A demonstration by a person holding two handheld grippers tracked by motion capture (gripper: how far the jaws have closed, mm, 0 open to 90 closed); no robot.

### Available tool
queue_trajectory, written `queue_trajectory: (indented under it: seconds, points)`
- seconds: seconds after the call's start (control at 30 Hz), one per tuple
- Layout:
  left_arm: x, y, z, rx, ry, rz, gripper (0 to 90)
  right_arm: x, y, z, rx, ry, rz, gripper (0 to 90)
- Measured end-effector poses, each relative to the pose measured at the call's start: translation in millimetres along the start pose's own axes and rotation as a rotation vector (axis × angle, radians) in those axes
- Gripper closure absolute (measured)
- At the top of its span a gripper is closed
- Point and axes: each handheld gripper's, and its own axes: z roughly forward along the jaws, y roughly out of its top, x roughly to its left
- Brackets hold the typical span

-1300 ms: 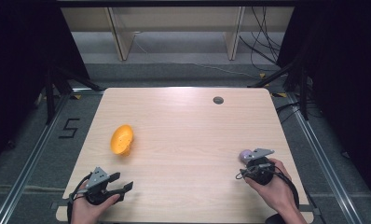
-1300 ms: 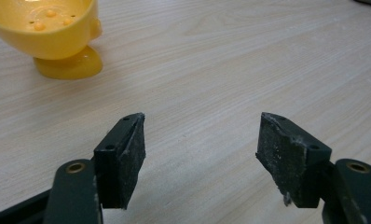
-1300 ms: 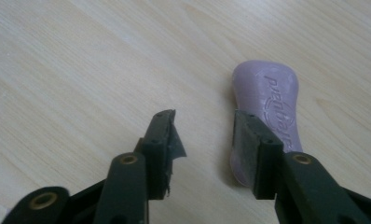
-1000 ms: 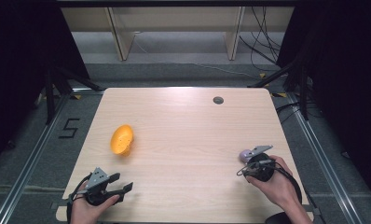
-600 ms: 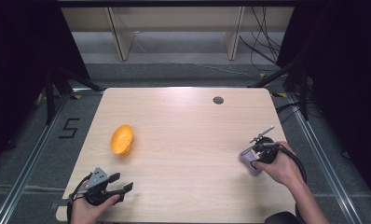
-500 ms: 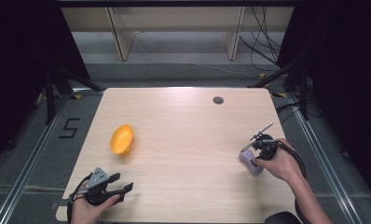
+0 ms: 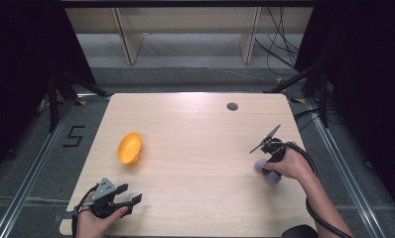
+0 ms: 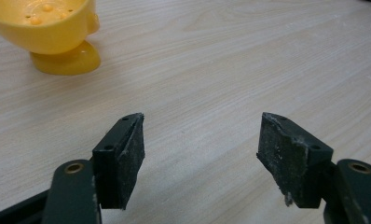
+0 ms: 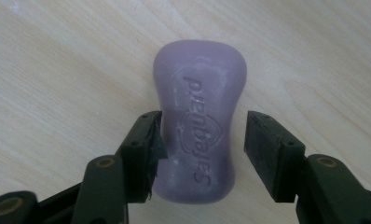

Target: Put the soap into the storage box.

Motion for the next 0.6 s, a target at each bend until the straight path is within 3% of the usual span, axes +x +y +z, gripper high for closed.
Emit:
queue_trajectory:
  seconds: [0.03, 0.2, 0.57, 0.6]
  points:
    - [-0.1, 0.1, -0.2, 0.002, 0.004, -0.001, 30.9, -2.2, 0.8, 1.1, 0.006, 0.002, -0.028, 44.6]
    - [0.6, 0.1, 0.5, 0.004, -0.006, 0.009, 30.8, -1.2, 3.3, 6.8, 0.008, 0.0, -0.041, 44.5]
    - [-0.6, -0.5, 1.7, -0.005, -0.01, -0.01, 30.8, -0.5, 6.7, 16.5, 0.043, 0.001, -0.043, 45.4]
    - [0.0, -0.1, 1.4, -0.005, -0.012, 0.006, 30.8, -0.5, 6.7, 16.5, 0.043, 0.001, -0.043, 45.4]
